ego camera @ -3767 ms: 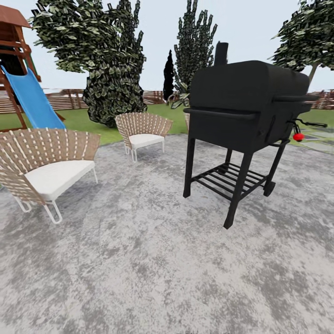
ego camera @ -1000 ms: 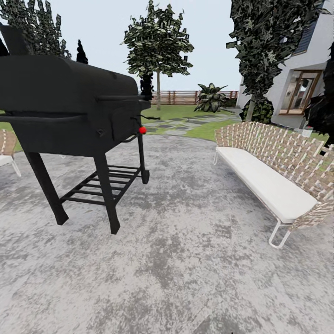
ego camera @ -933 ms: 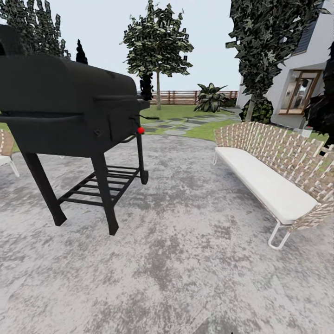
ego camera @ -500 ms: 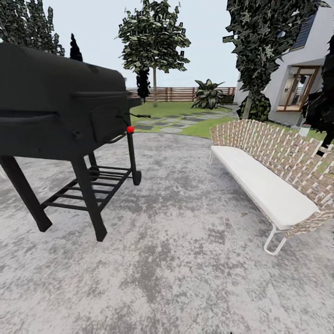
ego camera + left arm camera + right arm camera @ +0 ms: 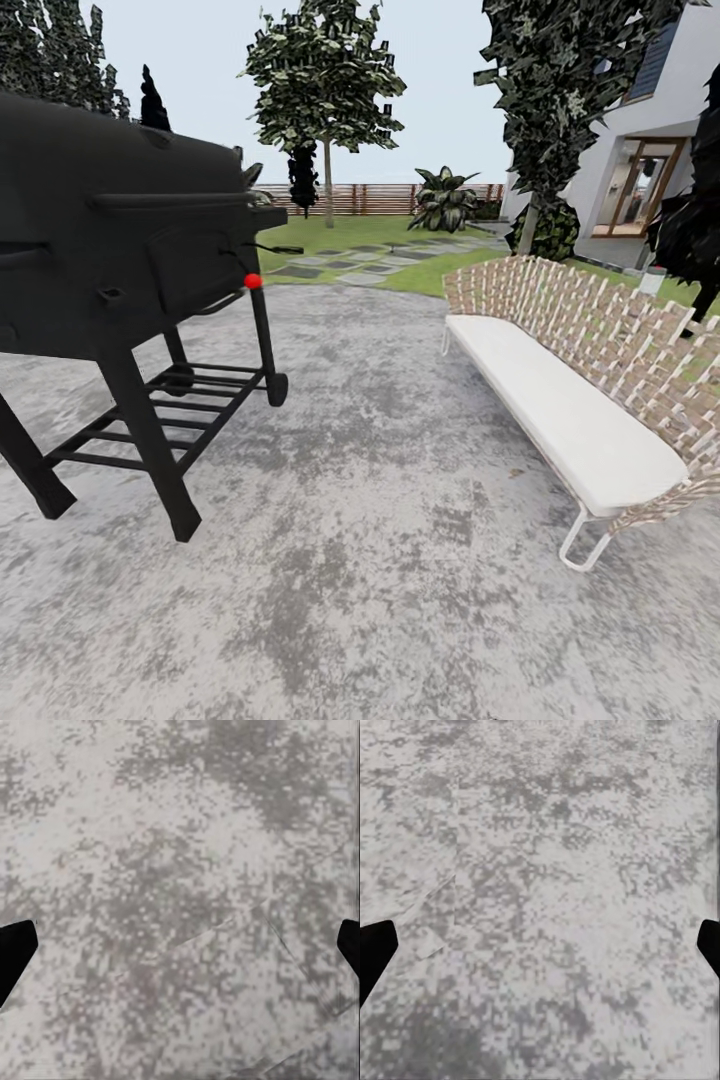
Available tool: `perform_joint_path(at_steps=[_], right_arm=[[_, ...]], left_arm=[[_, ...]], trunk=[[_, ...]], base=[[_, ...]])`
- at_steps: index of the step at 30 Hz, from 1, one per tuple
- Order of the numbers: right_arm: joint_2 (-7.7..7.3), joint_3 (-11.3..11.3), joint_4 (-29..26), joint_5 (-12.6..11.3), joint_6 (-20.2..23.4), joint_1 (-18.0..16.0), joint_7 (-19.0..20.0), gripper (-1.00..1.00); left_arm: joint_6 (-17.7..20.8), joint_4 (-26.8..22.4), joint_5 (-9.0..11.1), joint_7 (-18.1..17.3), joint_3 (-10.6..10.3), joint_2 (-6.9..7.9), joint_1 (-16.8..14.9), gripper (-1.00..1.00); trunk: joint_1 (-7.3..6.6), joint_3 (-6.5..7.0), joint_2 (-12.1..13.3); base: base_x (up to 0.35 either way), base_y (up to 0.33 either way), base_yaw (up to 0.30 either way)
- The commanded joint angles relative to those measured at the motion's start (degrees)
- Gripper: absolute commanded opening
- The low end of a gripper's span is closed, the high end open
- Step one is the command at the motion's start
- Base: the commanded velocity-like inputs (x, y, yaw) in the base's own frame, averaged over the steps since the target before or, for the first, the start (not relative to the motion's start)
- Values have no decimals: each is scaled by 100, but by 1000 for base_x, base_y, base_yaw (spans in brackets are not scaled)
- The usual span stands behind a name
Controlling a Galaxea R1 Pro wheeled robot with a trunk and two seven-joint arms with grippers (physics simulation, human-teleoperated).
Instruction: In the garden, pick up the pesticide atomizer on the floor and spray pesticide onto both trees until each tree trunk is fully covered.
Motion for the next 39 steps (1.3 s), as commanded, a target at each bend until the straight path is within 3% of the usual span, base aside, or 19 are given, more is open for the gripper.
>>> perform_joint_path(at_steps=[1,12,26,39], right_arm=[[1,0,0,0,-1,0,0,100],[2,-2,17,9,0,0,-12,100],[2,-18,6,-9,-2,0,-53,100],[10,-9,18,4,-2,0,-53,100]], left_arm=[[3,0,2,0,0,9,0,100],[18,0,6,9,2,68,0,100],[21,0,6,9,2,72,1,100],[21,0,6,9,4,72,-4,100]], trunk=[[0,0,0],[0,0,0],[0,-3,0],[0,-94,0]], base=[[240,-195,0],[264,-168,0],[338,-6,0],[340,0,0]])
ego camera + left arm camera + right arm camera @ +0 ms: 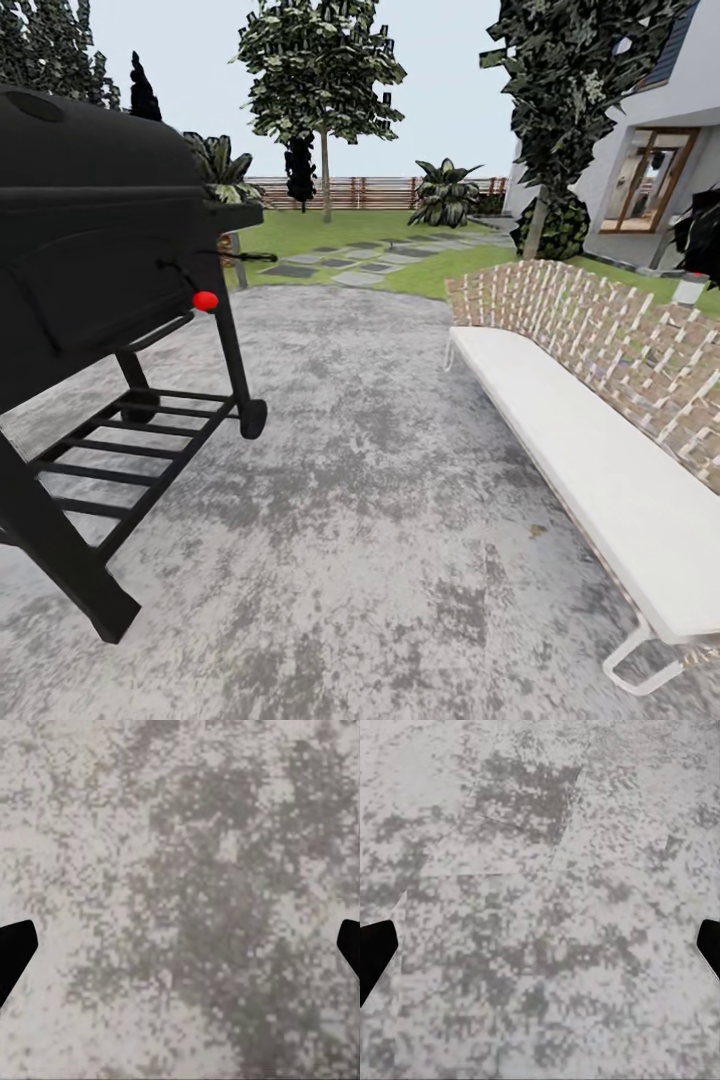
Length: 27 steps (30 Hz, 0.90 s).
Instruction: In the garden, pick up the pesticide atomizer on the floor and spray pesticide onto both trees until each tree trunk is fully covered.
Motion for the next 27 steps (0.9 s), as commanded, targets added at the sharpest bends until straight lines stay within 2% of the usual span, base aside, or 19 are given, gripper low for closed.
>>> perform_joint_path(at_steps=[1,18,27], right_arm=[[0,0,0,2,0,0,0,100],[0,0,0,-3,0,0,0,100],[0,0,0,-1,0,0,0,100]], left_arm=[[0,0,0,0,-2,0,2,100],[0,0,0,0,3,0,-2,100],[0,0,0,0,3,4,-2,100]], trunk=[[0,-1,0],[0,-2,0],[0,-2,0]], base=[[339,0,0],[339,-1,0],[330,-84,0]])
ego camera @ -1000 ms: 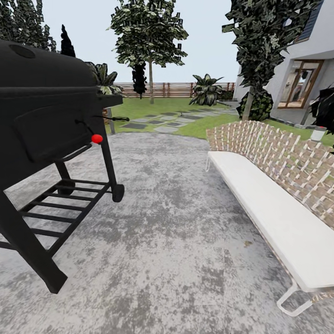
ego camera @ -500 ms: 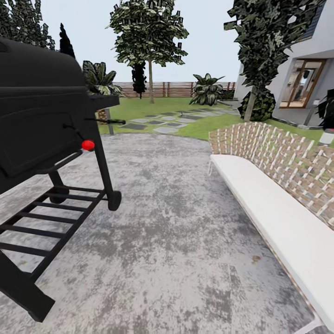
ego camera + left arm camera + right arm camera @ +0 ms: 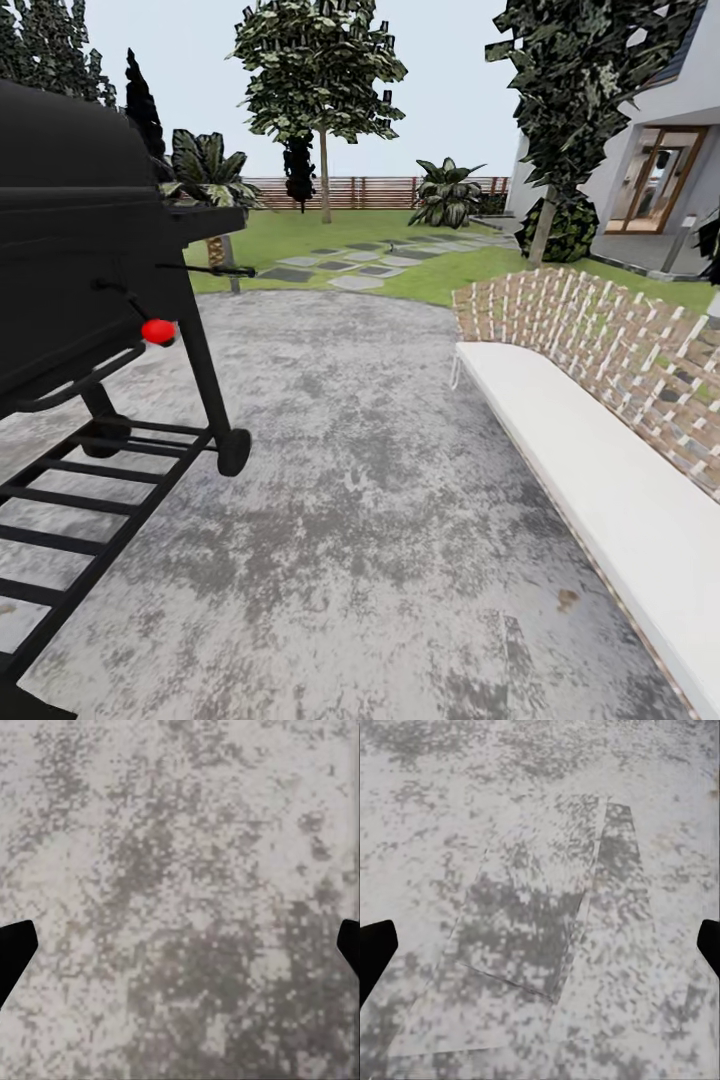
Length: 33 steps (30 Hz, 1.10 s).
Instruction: In the garden, pick up the pesticide atomizer on the floor and spray pesticide onto both trees until each tree trunk is fully covered.
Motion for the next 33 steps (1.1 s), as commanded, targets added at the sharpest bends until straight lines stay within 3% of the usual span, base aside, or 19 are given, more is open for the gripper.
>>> perform_joint_path(at_steps=[1,8,19,33], right_arm=[[0,0,0,-1,0,0,0,100],[0,0,0,0,0,0,0,100],[0,0,0,1,0,0,0,100],[0,0,0,1,0,0,0,100]], left_arm=[[0,0,0,0,0,2,0,100],[0,0,2,0,0,4,2,100],[-5,0,5,0,0,-4,3,100],[0,0,7,0,0,-4,-3,100]], trunk=[[0,0,0],[0,0,0],[0,0,0],[0,0,0]], base=[[319,-116,0],[309,-120,0],[113,-25,0],[322,-71,0]])
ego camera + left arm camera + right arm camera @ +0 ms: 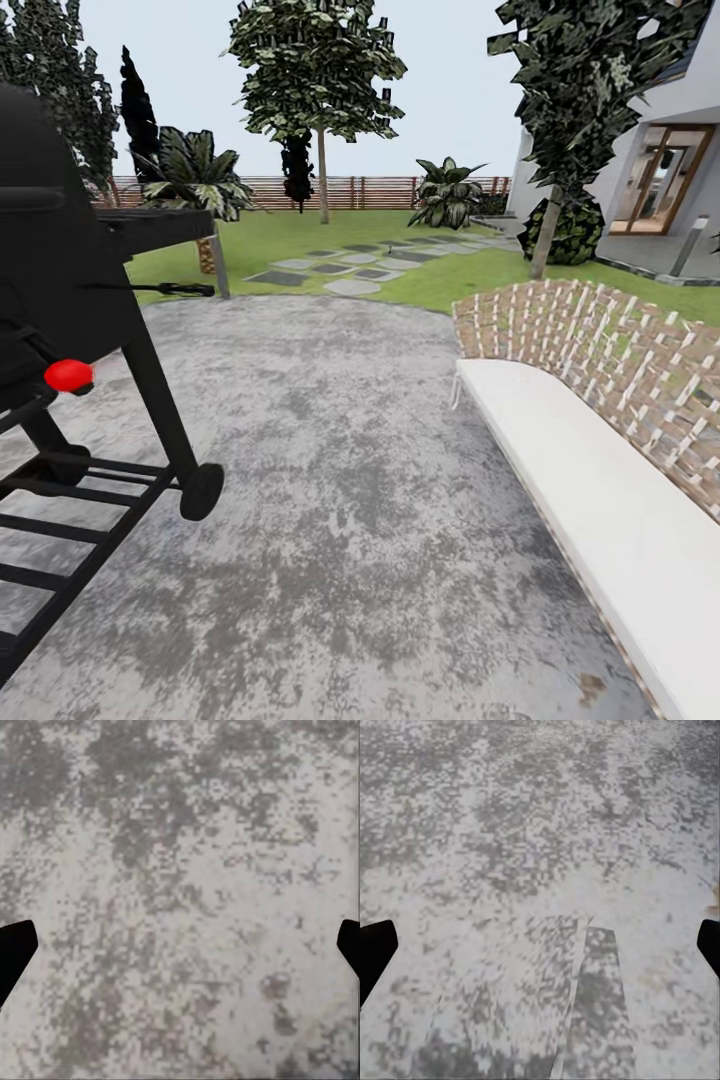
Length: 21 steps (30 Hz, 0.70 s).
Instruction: In the garden, pick up the pesticide atomizer on the floor and spray pesticide onto both trees until each tree trunk is fully covered.
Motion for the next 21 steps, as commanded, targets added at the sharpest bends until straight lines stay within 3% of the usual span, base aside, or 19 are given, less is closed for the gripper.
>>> perform_joint_path(at_steps=[1,21], right_arm=[[0,0,0,0,0,0,0,100],[0,0,0,2,0,0,0,100]], left_arm=[[0,0,-1,0,0,0,0,100],[0,0,1,0,0,6,0,100]], trunk=[[0,0,0],[0,0,0]], base=[[335,-75,0],[336,-75,0]])
